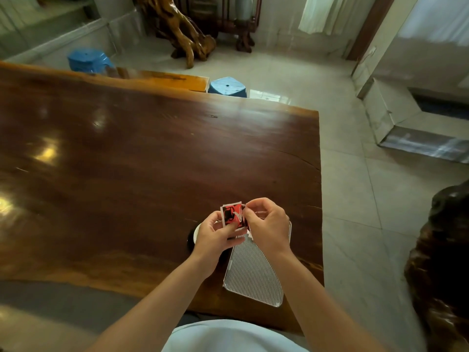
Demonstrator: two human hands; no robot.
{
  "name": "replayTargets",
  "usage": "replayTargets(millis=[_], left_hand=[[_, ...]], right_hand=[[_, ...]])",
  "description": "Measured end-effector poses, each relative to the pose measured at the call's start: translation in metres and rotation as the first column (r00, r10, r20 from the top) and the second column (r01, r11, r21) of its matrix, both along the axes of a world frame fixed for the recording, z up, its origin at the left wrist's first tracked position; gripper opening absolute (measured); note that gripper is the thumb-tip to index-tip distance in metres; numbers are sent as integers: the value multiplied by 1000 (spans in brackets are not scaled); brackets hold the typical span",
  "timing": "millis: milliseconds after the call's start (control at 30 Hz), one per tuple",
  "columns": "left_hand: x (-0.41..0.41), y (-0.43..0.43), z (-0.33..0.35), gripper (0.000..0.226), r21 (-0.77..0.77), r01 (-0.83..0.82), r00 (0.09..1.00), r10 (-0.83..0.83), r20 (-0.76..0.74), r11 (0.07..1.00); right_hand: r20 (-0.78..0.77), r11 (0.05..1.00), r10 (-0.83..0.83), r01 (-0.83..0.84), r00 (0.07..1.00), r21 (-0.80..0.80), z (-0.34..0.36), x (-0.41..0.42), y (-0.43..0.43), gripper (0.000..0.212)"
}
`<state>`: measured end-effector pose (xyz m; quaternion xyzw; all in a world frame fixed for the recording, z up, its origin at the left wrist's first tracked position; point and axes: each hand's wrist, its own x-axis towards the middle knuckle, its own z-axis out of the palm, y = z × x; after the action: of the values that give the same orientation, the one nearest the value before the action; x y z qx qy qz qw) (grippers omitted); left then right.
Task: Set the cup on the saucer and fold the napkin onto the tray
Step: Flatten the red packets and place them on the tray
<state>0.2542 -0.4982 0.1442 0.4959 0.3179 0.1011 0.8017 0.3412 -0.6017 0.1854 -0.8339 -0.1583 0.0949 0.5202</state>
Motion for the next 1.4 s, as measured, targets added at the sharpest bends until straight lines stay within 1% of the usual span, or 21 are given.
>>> replayTargets(millis=[100, 167, 267, 400, 467, 533, 600, 633, 667, 733, 800, 833, 867, 933, 967, 1000, 1033, 1133, 1200, 1300, 1400], left_hand=[[5, 4, 0, 16, 75, -51, 995, 58, -86, 996], [6, 9, 2, 9, 131, -50, 993, 63, -102, 990], [10, 12, 6, 10, 165, -21, 994, 38, -102, 986], [14, 11, 10, 10, 178, -61, 987, 85, -134, 982], [13, 10, 13, 12, 118, 32, 993, -18, -119, 992], [11, 8, 16, 20, -49, 170, 984, -172, -40, 984], [8, 8, 19, 27, -218, 256, 966, -242, 90, 942], [6, 9, 19, 27, -261, 285, 956, -255, 143, 922], [5, 10, 19, 25, -267, 311, 947, -272, 173, 912], [2, 10, 19, 23, -209, 329, 941, -302, 152, 921], [1, 7, 16, 35, -170, 262, 964, -250, 87, 950], [1, 7, 15, 36, -170, 198, 980, -189, 69, 965], [2, 6, 14, 35, -168, 129, 991, -120, 62, 977], [2, 8, 11, 30, -136, 48, 998, -43, 43, 990], [2, 8, 10, 29, -118, 56, 998, -53, 35, 991], [1, 8, 10, 28, -106, 97, 995, -95, 28, 990], [1, 7, 9, 28, -98, 159, 987, -158, 17, 983], [3, 3, 11, 27, -31, 330, 943, -331, -35, 944], [6, 3, 14, 28, 9, 368, 927, -367, -76, 930], [10, 10, 19, 30, 14, 416, 902, -410, -137, 909], [11, 13, 21, 24, -2, 449, 880, -443, -170, 894]], right_hand=[[-63, 999, 6, -3, 998, 39, 0, 8, -6, 13], [-69, 997, 76, -74, 995, 24, 3, 16, -11, 13], [-86, 981, 190, -193, 978, -24, 11, 27, -14, 14], [-23, 968, 240, -241, 971, -66, 20, 40, -16, 11], [9, 925, 364, -360, 931, -120, 23, 42, -15, 15], [31, 870, 473, -461, 881, -176, 24, 43, -11, 23], [60, 848, 513, -494, 856, -193, 23, 44, -7, 29], [68, 841, 526, -506, 848, -193, 22, 44, -6, 30], [71, 837, 534, -515, 843, -185, 21, 43, -4, 31], [75, 860, 505, -494, 860, -131, 17, 39, -1, 35], [31, 923, 384, -384, 923, -20, 12, 34, -1, 40], [-48, 947, 321, -319, 946, 42, 10, 32, -2, 43], [-159, 958, 282, -268, 946, 100, 7, 31, -5, 44], [-373, 955, 281, -222, 884, 195, 0, 25, -12, 38], [-433, 951, 292, -209, 853, 230, -4, 22, -15, 31], [-461, 950, 286, -186, 840, 251, -7, 19, -18, 24], [-467, 955, 260, -154, 845, 253, -10, 17, -19, 21], [-438, 970, 201, -116, 876, 213, -16, 17, -20, 20], [-414, 973, 199, -129, 888, 190, -18, 19, -21, 20], [-388, 978, 193, -145, 901, 152, -25, 20, -24, 18], [-444, 980, 166, -97, 881, 174, -31, 17, -27, 14]])
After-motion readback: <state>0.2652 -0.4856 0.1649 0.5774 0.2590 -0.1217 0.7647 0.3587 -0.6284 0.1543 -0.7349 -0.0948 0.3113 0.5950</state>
